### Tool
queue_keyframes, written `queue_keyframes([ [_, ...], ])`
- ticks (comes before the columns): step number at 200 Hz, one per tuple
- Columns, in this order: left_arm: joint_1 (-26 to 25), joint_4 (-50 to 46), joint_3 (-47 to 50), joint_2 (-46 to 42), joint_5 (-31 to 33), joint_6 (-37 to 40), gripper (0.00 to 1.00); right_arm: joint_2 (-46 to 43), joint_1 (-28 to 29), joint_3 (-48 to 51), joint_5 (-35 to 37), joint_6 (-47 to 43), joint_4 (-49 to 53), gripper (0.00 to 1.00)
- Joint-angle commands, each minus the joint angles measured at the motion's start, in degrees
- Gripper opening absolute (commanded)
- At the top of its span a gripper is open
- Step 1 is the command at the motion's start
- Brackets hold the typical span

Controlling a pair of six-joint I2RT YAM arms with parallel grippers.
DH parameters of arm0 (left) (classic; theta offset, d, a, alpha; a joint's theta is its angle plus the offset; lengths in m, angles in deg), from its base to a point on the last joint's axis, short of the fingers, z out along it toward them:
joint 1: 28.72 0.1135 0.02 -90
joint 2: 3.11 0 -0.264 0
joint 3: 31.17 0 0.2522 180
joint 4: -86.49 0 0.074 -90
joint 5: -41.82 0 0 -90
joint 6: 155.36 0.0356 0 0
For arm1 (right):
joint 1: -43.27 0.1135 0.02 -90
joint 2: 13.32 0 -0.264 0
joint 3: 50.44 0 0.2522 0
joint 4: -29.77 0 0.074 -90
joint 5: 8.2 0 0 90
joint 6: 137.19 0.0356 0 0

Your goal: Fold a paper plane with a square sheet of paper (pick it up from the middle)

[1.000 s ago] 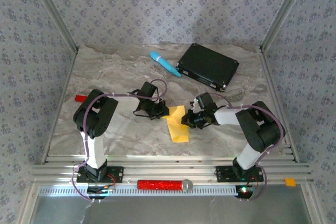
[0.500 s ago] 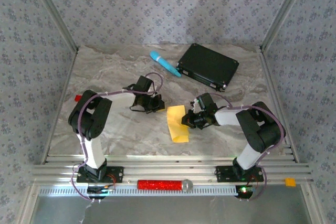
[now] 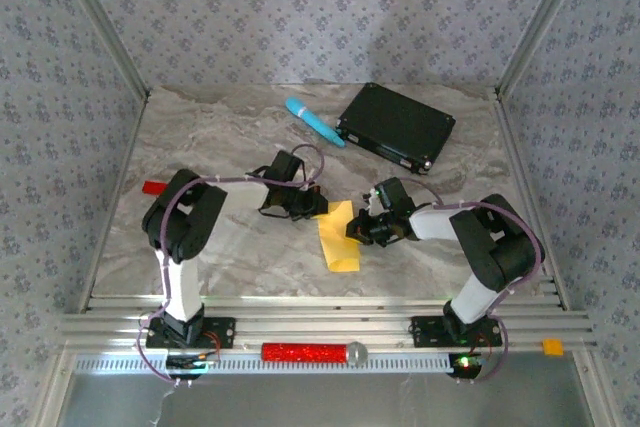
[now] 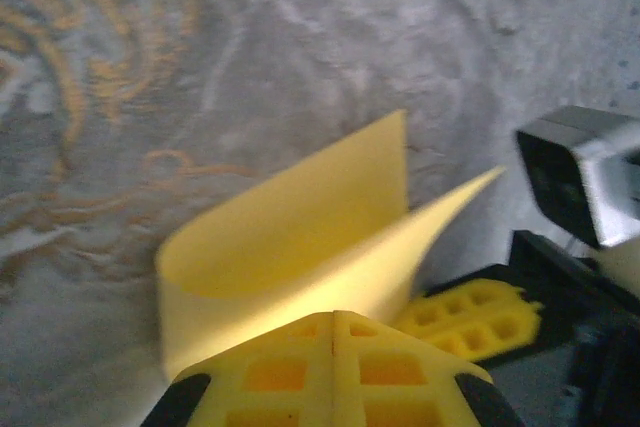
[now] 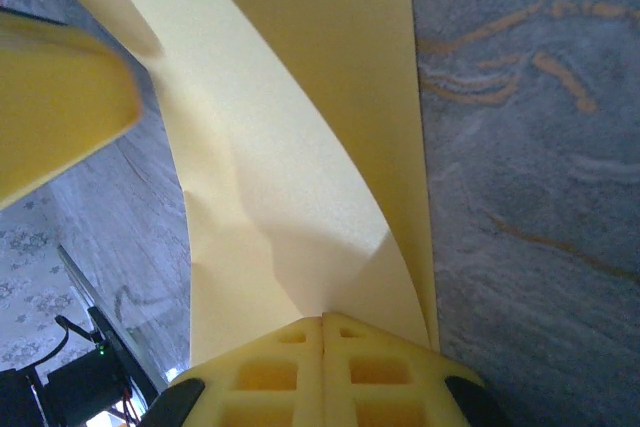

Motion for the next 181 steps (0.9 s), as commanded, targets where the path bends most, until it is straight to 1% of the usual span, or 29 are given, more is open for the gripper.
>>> queue_keyframes([
  [1, 1.7, 2.1, -0.6, 2.2, 1.1, -0.6, 0.00, 2.6, -0.5, 4.0, 8.2, 0.7, 11.2, 0.00],
  [33, 4.6, 2.6, 0.0, 3.6, 4.7, -2.2, 0.00, 2.4, -0.5, 4.9, 8.3, 1.1, 10.3, 0.00],
  [61, 5.6, 2.0, -1.5, 4.6, 7.3, -4.1, 0.00, 2.1, -0.4, 5.1, 8.4, 1.1, 10.0, 0.00],
  [77, 5.6, -0.2, -2.9, 5.2, 9.6, -4.8, 0.00, 1.8, -0.3, 5.4, 8.4, 1.6, 9.7, 0.00],
  [96, 5.5, -1.3, -3.8, 4.9, 10.5, -6.1, 0.00, 1.5, -0.2, 5.5, 8.6, 1.9, 9.5, 0.00],
  [123, 5.4, -7.2, -6.0, 3.2, 14.3, -5.5, 0.00, 1.3, 0.1, 5.5, 8.8, 2.2, 9.4, 0.00],
  [166, 4.8, -11.2, -7.3, -2.0, 14.3, -4.5, 0.00, 1.5, 0.7, 6.0, 9.1, 3.5, 7.1, 0.00],
  [181, 4.4, -11.4, -6.8, -4.2, 12.9, -4.5, 0.00, 1.7, 0.8, 5.7, 9.4, 3.9, 7.0, 0.00],
])
